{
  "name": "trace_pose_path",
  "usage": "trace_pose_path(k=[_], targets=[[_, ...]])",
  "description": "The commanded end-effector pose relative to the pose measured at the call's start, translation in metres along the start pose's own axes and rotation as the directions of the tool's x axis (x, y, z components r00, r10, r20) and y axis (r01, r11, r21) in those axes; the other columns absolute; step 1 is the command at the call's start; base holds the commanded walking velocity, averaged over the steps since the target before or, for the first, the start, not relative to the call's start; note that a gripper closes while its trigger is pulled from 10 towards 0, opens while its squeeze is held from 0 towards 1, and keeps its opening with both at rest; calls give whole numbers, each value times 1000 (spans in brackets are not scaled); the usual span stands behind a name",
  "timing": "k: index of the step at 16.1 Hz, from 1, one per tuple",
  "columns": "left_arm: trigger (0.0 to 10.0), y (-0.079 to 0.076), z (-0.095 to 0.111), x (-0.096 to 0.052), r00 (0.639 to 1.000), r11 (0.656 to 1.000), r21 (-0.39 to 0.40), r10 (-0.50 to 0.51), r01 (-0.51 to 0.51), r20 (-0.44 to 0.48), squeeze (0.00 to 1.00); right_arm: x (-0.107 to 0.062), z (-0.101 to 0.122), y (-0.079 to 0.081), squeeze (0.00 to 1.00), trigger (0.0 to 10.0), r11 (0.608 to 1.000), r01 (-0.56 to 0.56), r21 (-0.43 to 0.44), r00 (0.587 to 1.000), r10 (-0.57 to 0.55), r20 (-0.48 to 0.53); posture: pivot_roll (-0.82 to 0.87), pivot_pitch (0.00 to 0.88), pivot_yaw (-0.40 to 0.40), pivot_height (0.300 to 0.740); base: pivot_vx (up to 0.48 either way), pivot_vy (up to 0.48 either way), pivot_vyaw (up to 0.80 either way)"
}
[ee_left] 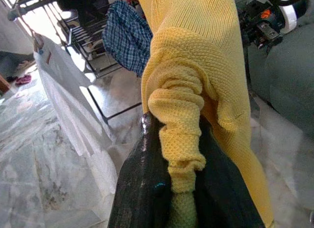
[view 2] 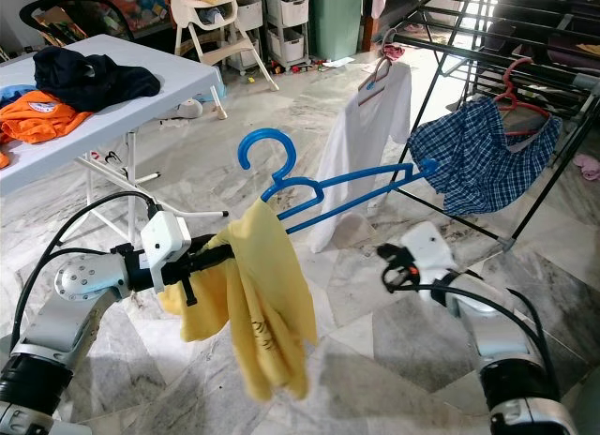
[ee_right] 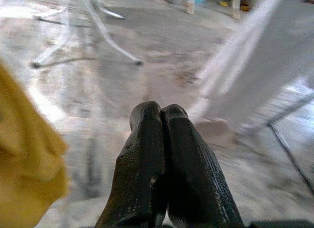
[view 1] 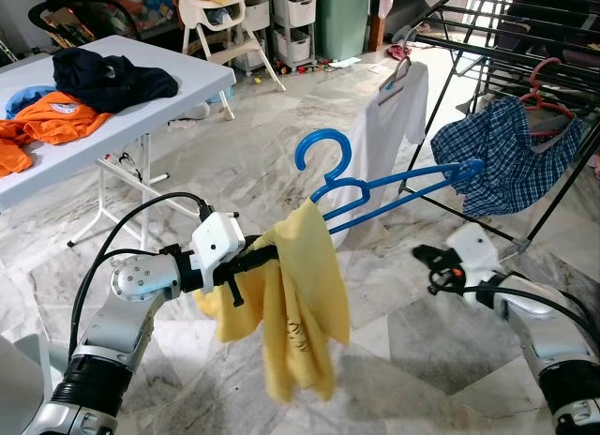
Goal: Hang hanger
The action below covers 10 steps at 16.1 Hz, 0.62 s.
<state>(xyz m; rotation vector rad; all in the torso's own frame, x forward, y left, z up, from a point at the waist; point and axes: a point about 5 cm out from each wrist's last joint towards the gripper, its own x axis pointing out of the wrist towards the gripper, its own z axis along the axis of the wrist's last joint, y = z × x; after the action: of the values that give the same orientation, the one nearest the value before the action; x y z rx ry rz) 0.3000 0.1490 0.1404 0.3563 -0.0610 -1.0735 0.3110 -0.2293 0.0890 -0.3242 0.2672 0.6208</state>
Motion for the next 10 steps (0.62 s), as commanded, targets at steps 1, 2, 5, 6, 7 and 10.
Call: trace_pose_path(k=[1,2,5,6,7,10], targets=[[0,10,12,0,999,998,53,31,-33,39,0,2,-5,9,0,10000,999,-46,13,999,47,-18,-166,0,77,740,0,0,0],[0,17,20,3,996,995,70,63,-68,69,0,6,-16,19,1000,10000,996,-52,75,998,55,-40,-160,0,78,740,0,0,0],[0,31,36,4,976,981,90,158,-172,148,0,9,-30,42,1000,10000,984,-116,137,991,124,-57,-148,3,87,740,0,0,0],[0,36,42,4,968,974,103,185,-203,168,0,8,-34,51,1000,10000,970,-164,177,983,176,-54,-143,6,91,740,0,0,0],[0,40,46,4,962,970,105,199,-221,184,0,7,-37,58,1000,10000,958,-207,197,974,221,-51,-138,7,93,740,0,0,0],[0,44,59,8,955,968,112,198,-226,221,0,8,-36,72,1000,10000,927,-272,256,959,284,-10,-124,18,105,740,0,0,0]])
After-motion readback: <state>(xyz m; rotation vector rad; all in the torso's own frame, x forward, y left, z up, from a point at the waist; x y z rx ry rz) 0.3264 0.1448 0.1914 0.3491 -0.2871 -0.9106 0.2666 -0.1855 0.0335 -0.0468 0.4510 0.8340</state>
